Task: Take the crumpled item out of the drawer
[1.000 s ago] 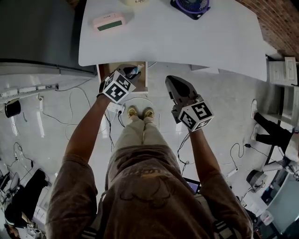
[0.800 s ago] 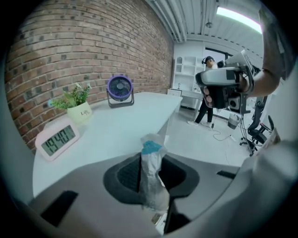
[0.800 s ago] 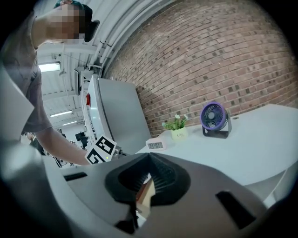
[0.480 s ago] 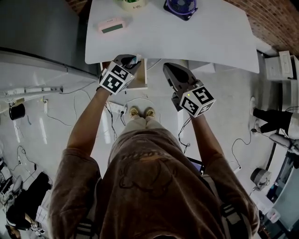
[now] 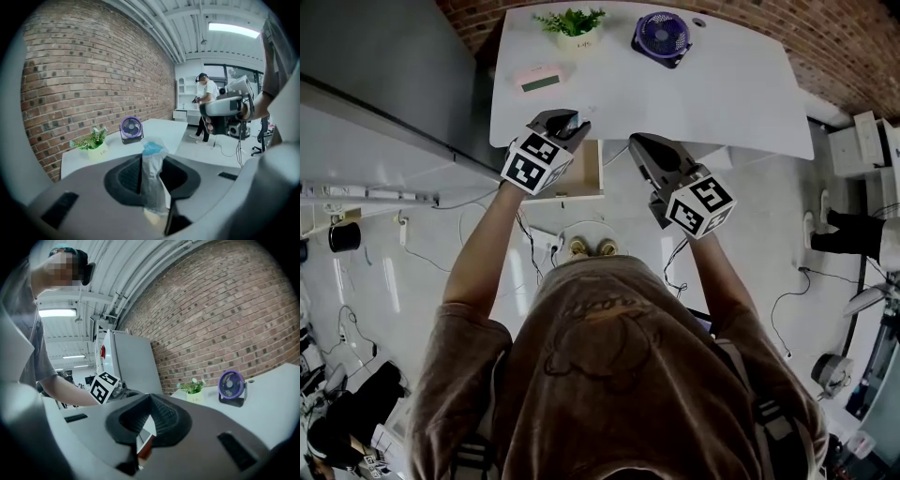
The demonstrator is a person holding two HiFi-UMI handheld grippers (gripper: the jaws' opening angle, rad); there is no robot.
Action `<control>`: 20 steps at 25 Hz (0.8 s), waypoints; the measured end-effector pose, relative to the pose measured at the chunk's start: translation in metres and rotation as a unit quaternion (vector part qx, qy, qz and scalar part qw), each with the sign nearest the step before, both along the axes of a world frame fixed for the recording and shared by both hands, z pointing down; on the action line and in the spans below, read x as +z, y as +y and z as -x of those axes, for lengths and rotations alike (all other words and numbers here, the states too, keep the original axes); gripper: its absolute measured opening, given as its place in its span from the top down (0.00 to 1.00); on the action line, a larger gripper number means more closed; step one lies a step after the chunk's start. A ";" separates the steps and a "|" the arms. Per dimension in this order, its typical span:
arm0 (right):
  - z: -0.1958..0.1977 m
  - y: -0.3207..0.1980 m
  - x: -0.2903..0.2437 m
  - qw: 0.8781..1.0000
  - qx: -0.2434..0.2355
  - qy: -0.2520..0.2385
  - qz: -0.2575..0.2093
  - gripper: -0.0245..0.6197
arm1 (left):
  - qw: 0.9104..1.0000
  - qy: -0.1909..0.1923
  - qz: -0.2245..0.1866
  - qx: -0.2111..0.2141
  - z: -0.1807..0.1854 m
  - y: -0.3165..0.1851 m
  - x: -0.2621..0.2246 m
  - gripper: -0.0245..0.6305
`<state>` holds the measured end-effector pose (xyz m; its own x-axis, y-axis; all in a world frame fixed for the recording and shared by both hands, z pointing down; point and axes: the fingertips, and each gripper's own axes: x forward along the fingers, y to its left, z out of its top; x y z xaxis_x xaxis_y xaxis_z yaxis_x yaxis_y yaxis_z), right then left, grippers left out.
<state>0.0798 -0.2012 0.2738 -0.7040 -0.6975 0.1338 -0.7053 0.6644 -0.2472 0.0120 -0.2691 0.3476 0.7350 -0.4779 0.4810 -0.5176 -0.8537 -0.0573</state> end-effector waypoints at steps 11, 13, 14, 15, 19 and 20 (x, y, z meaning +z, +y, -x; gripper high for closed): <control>0.004 0.016 -0.035 1.000 -0.012 -0.008 -0.026 0.97 | 0.995 0.099 -0.009 -0.029 0.017 0.022 -0.069 0.83; 0.004 0.020 -0.040 0.999 -0.015 -0.010 -0.029 0.97 | 0.992 0.118 -0.014 -0.033 0.019 0.026 -0.083 0.83; 0.004 0.022 -0.043 0.999 -0.015 -0.011 -0.032 0.97 | 0.991 0.128 -0.017 -0.035 0.021 0.028 -0.090 0.83; 0.005 0.024 -0.045 0.999 -0.016 -0.012 -0.034 0.97 | 0.990 0.136 -0.020 -0.035 0.023 0.030 -0.098 0.83; 0.010 0.027 -0.050 0.999 -0.023 -0.015 -0.043 0.97 | 0.983 0.177 -0.032 -0.034 0.032 0.037 -0.123 0.83; 0.011 0.027 -0.050 0.999 -0.026 -0.013 -0.046 0.97 | 0.981 0.187 -0.034 -0.035 0.034 0.039 -0.126 0.83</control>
<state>0.0692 -0.1740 0.2237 -0.7414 -0.6690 0.0519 -0.6639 0.7200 -0.2019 -0.0222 -0.2304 0.2213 0.8188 -0.5543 0.1492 -0.5697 -0.8166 0.0924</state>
